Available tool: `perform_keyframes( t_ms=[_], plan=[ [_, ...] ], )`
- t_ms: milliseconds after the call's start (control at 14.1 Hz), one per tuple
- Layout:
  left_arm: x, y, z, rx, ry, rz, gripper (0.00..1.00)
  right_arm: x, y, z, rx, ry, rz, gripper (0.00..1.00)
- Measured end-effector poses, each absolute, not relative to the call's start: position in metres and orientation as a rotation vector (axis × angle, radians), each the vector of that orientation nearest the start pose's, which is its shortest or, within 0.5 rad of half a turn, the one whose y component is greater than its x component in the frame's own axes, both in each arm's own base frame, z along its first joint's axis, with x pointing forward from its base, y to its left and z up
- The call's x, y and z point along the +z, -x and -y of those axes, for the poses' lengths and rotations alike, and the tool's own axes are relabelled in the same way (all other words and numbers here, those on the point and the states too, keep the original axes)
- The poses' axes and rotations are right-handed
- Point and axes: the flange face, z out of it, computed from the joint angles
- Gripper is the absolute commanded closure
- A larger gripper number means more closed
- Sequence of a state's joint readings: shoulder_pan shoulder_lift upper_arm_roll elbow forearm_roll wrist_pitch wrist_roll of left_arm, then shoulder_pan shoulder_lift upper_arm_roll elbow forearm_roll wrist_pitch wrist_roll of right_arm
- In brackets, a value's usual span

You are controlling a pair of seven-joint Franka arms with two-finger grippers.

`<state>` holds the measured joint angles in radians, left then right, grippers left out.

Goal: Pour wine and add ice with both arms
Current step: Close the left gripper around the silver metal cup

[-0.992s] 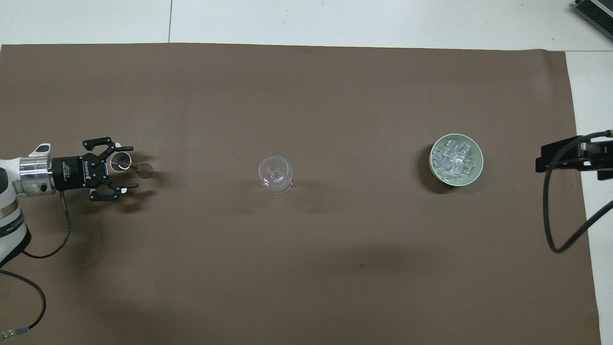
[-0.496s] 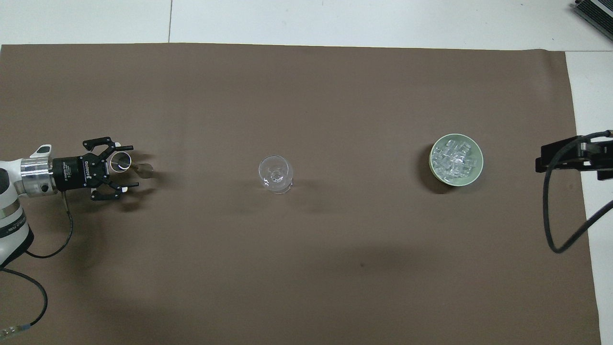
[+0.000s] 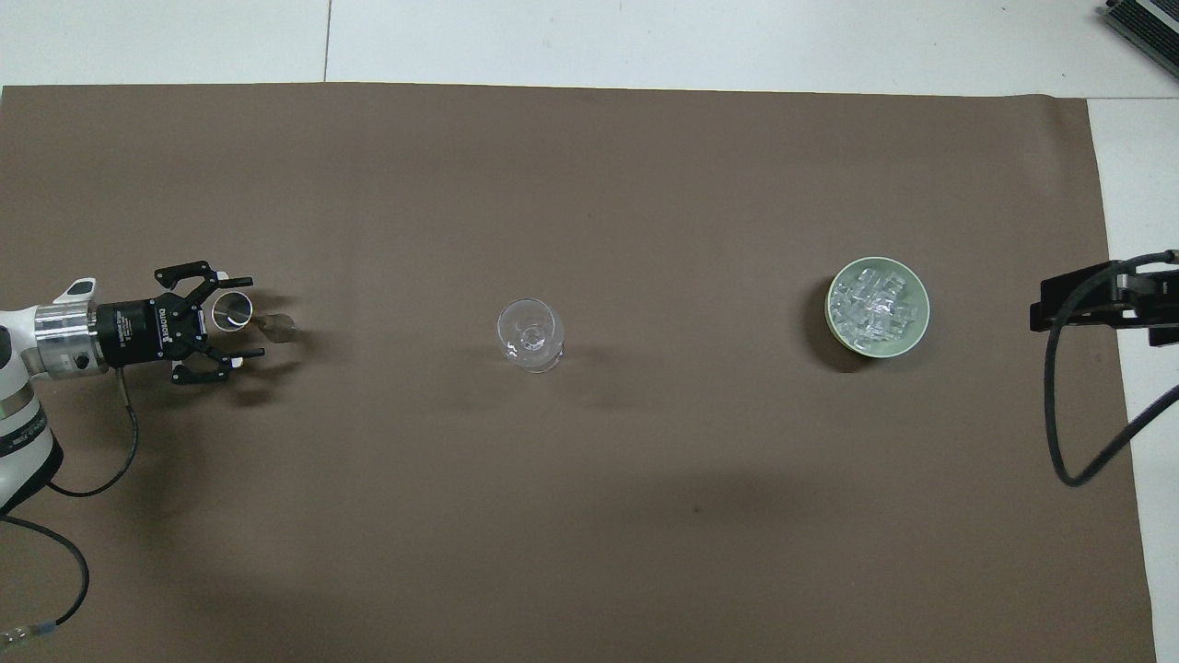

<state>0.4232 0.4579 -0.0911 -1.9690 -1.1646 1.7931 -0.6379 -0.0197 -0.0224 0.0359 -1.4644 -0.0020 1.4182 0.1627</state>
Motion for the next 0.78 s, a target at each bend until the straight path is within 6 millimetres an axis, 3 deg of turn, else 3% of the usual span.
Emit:
perform_keyframes(
  t_ms=[213,496,780],
  plan=[
    [0.2440,-0.5689,-0.1142,-0.831,-1.381,-1.517,0.01,0.6729,-0.5310,-0.0086,0.037,3.138,-0.231,0.00],
    [0.2443,-0.5695,-0.1111,-0.832,-1.383,-1.507,0.19,0.6729,-0.5310,-0.0086,0.037,3.138,-0.231,0.00],
    [0.2442,-0.5696,-0.1097,-0.832,-1.385,-1.502,0.30,0.6729,-0.5310,-0.0086,0.037,3.138,-0.231,0.00]
  ],
)
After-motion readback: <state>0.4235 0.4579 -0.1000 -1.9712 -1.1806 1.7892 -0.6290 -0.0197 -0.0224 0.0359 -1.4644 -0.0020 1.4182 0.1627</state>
